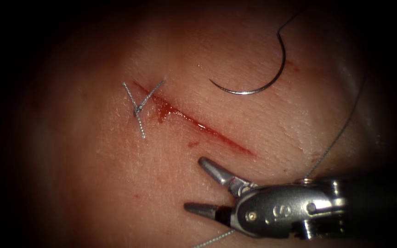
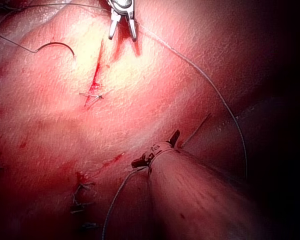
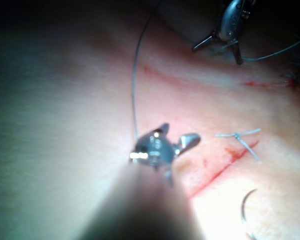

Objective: Wound Closure

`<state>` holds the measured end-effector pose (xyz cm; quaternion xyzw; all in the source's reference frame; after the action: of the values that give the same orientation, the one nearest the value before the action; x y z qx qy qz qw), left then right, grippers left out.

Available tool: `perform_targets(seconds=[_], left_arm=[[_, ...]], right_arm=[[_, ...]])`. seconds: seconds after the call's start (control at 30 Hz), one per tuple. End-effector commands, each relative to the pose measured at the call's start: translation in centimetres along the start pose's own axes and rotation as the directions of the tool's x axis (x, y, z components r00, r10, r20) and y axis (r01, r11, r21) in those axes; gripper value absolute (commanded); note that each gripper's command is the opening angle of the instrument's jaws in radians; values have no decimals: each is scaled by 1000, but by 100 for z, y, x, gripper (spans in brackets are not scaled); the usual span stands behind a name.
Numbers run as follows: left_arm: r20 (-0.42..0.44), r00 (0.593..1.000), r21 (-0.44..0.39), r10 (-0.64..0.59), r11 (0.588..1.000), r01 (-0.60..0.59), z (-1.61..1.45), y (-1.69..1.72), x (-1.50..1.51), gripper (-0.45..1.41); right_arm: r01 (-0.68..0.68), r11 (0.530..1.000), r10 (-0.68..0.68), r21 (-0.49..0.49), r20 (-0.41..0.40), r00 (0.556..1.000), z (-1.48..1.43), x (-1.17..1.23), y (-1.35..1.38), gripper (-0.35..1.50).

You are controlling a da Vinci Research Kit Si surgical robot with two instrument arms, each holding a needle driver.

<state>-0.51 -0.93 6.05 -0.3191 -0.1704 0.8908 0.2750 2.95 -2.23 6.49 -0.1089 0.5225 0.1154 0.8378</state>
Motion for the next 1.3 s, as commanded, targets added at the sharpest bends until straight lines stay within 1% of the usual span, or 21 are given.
perform_targets(seconds=[0.03,0.07,0.1,0.13,0.17,0.2,0.23,0.33,0.4,0.43,0.47,0.53,0.6,0.63,0.67,0.8,0.97,1.03,1.13,1.3], left_arm=[[-42,999,-20,-26,999,25,6,8,7,120],[-74,997,-37,-27,999,25,3,12,18,120],[-175,984,-63,-29,998,18,1,27,51,120],[-175,984,-63,-29,998,18,1,27,51,120],[-219,976,-64,-21,998,8,4,36,72,118],[-232,973,-60,-9,998,-5,7,39,80,116],[-262,965,-54,24,998,-39,15,45,97,111],[-293,956,-47,35,998,-51,28,49,114,106],[-331,943,-34,44,998,-59,46,53,129,101],[-331,943,-34,44,998,-59,46,53,129,101],[-352,934,-26,54,997,-68,52,54,135,98],[-370,927,-18,66,997,-78,55,55,138,93],[-390,918,-12,71,997,-82,60,56,142,76],[-394,916,-8,77,996,-87,62,56,143,71],[-394,916,-7,77,996,-87,63,56,144,69],[-393,915,5,90,995,-96,69,53,141,69],[-386,916,23,109,994,-108,67,48,120,61],[-384,916,29,115,993,-112,66,43,112,61],[-383,916,33,118,993,-114,64,39,108,54],[-383,916,40,119,993,-112,70,43,108,47]], right_arm=[[-11,1000,11,-8,8,1000,-1,-1,-1,148],[-15,1000,15,-13,14,1000,-4,0,3,148],[-31,999,32,-21,16,999,-13,4,17,148],[-31,999,32,-21,16,999,-13,4,17,148],[-42,999,43,-24,23,999,-18,8,28,148],[-50,998,50,-26,24,998,-21,10,36,148],[-62,997,62,-35,21,998,-24,14,48,148],[-79,996,80,-45,20,997,-24,19,66,146],[-96,993,97,-63,10,995,-18,26,90,146],[-96,993,97,-63,10,995,-18,26,90,146],[-90,993,91,-74,2,996,-18,26,96,146],[-85,993,84,-79,-8,996,-21,24,97,143],[-85,993,84,-85,-21,996,-27,21,98,138],[-86,993,84,-81,-28,996,-29,20,99,135],[-86,993,84,-76,-32,996,-30,19,100,131],[-85,993,81,-78,-47,996,-38,14,100,130],[-76,994,71,-79,-62,996,-48,0,99,126],[-73,994,68,-81,-60,996,-52,-6,99,126],[-73,994,68,-83,-61,996,-57,-8,100,126],[-74,994,69,-86,-59,996,-57,-3,96,126]])
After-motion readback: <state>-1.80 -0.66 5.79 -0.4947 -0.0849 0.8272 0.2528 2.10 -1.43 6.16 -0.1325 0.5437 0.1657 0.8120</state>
